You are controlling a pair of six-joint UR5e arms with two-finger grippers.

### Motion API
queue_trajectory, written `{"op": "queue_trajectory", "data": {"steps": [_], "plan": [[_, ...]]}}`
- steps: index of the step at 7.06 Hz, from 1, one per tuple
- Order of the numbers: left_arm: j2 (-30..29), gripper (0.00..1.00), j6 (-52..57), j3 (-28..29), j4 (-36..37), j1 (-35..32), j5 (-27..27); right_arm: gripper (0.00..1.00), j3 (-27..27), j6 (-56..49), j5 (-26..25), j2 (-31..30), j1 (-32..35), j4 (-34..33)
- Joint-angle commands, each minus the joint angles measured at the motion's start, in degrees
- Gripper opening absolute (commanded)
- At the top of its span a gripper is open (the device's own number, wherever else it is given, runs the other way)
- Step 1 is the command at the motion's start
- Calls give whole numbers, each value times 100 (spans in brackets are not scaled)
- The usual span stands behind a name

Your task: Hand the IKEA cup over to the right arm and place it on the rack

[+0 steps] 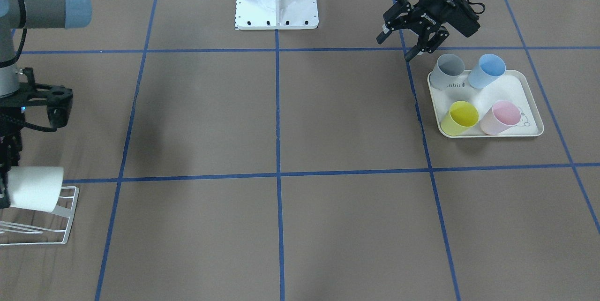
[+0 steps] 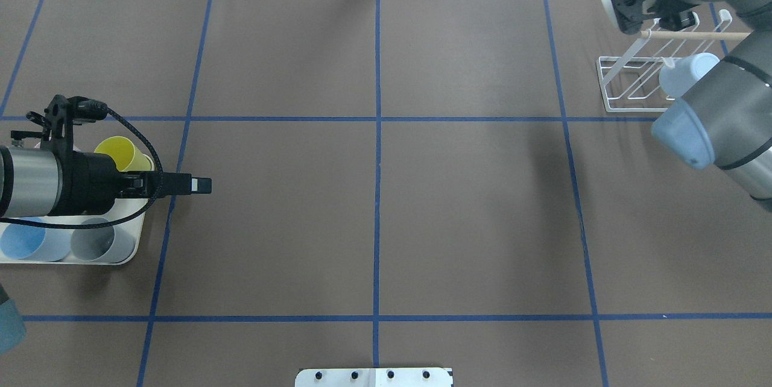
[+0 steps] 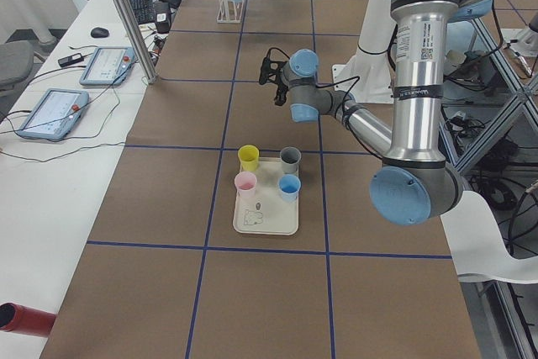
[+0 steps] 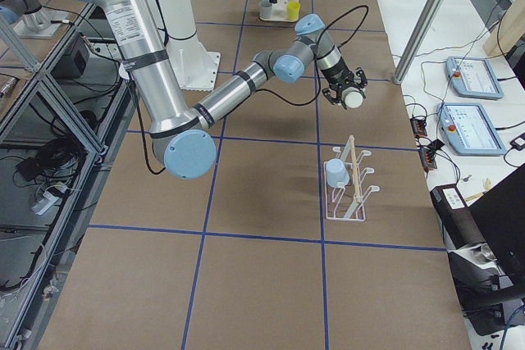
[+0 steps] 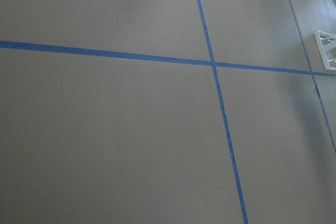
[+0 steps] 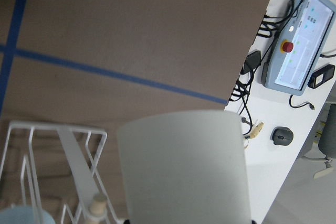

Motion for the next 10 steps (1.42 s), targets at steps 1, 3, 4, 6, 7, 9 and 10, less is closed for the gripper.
{"op": "queue_trajectory", "data": {"steps": [1,3,4,6,7,9,10], "plan": [[0,100,-21,-47,-7,0,34,0,-445,-1872,-891,-19,425,84],[-8,100,-30,-47,-7,0,43,0,-734,-2047,-1083,-55,416,102],[0,100,-38,-39,-7,0,43,0,-902,-2047,-1118,-63,425,302],[-17,100,-30,-21,-7,9,26,0,-1455,-2003,-1258,-72,381,1038],[-8,100,-30,-21,-7,9,25,0,-1501,-1959,-1267,-72,372,1129],[-35,100,-30,-12,-7,18,25,0,-1536,-1619,-1285,-212,267,1148],[-43,100,-30,5,-7,18,17,0,-1528,-1590,-1416,-239,214,1148]]}}
